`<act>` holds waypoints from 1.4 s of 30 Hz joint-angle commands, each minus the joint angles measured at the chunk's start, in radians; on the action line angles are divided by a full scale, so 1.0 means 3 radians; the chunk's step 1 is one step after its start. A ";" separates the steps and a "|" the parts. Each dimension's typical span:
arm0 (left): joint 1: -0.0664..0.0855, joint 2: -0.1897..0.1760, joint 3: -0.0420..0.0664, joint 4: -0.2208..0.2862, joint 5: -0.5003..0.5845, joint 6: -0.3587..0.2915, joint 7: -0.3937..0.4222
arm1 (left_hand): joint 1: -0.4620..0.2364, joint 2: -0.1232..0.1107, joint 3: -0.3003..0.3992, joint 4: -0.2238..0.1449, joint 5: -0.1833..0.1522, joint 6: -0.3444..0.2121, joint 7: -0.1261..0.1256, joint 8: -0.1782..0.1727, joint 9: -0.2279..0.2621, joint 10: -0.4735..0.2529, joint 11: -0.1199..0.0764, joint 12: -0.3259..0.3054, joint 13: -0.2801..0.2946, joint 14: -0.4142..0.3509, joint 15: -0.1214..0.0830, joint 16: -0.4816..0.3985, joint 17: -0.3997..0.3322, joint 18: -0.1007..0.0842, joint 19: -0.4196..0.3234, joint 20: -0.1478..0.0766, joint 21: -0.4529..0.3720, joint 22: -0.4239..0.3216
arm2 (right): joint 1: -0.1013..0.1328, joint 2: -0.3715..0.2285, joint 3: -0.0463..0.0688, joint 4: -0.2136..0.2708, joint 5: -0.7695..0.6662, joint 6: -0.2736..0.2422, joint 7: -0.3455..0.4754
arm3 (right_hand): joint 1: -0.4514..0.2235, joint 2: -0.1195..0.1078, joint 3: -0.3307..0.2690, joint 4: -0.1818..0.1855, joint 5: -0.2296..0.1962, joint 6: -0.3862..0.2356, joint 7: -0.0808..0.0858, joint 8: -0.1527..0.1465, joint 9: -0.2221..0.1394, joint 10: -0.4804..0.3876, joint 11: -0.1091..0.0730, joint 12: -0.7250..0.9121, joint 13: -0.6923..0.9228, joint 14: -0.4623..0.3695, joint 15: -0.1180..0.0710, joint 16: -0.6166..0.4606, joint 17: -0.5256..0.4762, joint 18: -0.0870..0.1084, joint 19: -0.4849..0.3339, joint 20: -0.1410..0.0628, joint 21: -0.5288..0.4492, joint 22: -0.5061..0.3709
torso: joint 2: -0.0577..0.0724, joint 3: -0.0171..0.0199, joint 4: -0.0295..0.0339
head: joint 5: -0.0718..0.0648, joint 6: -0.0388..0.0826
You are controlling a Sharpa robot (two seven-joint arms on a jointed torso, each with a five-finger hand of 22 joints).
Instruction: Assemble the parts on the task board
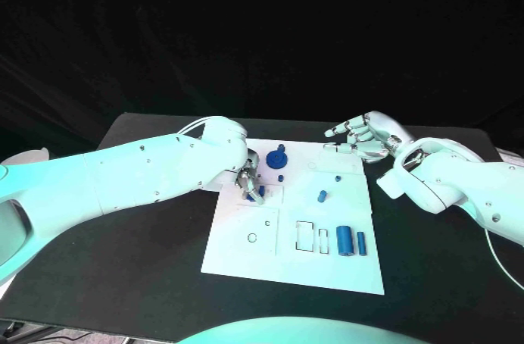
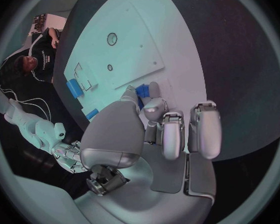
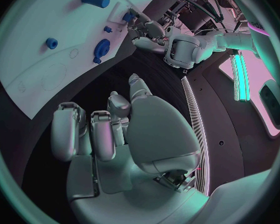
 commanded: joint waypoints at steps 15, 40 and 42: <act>-0.0036 -0.0149 -0.0008 0.0120 0.0262 -0.0258 -0.0188 | 0.0119 -0.0443 0.1426 -0.0039 0.0273 -0.0106 0.0020 -0.0094 -0.0072 -0.0074 0.0014 -0.0115 -0.0097 0.0358 -0.0001 0.0010 0.0878 -0.0040 0.0292 -0.0021 -0.0080 0.0756 | -0.0003 0.0003 0.0000 -0.0007 -0.0028 0.0069 0.0018 | -0.0023 0.0021 -0.0012 0.0001 0.0013 0.0020 -0.0001 -0.0012 0.0000 -0.0020 -0.0007 0.0010 -0.0003 0.0264 -0.0029 -0.0023 0.0533 0.0052 -0.0016 -0.0011 -0.0020 -0.0001 | -0.0004 -0.0001 0.0007 | 0.0005 0.0010; -0.0030 -0.0210 -0.0001 0.0115 0.0479 -0.0122 -0.0186 | -0.0341 -0.0614 0.2712 -0.0618 0.0564 -0.0235 0.0119 -0.0101 -0.0037 -0.0149 0.0103 -0.0197 -0.0193 0.0358 0.0065 0.0010 0.0878 -0.0034 0.0282 0.0045 -0.0119 0.0747 | -0.0006 0.0010 0.0000 -0.0020 -0.0041 0.0089 0.0013 | -0.0036 0.0016 -0.0030 0.0008 0.0014 0.0018 0.0000 -0.0013 0.0000 -0.0020 -0.0006 0.0014 -0.0004 0.0265 -0.0028 -0.0022 0.0534 0.0051 -0.0014 -0.0010 -0.0018 0.0002 | -0.0001 0.0000 -0.0001 | 0.0026 0.0020; -0.0028 -0.0215 -0.0001 0.0118 0.0487 -0.0119 -0.0185 | -0.0368 -0.0613 0.2762 -0.0648 0.0582 -0.0234 0.0122 -0.0108 -0.0041 -0.0154 0.0108 -0.0197 -0.0194 0.0358 0.0066 0.0010 0.0878 -0.0034 0.0282 0.0048 -0.0120 0.0746 | -0.0006 0.0010 -0.0001 -0.0021 -0.0040 0.0091 0.0012 | -0.0036 0.0016 -0.0030 0.0008 0.0014 0.0018 0.0000 -0.0013 0.0000 -0.0020 -0.0006 0.0014 -0.0004 0.0265 -0.0028 -0.0022 0.0534 0.0051 -0.0014 -0.0010 -0.0018 0.0002 | -0.0001 -0.0001 0.0000 | 0.0027 0.0022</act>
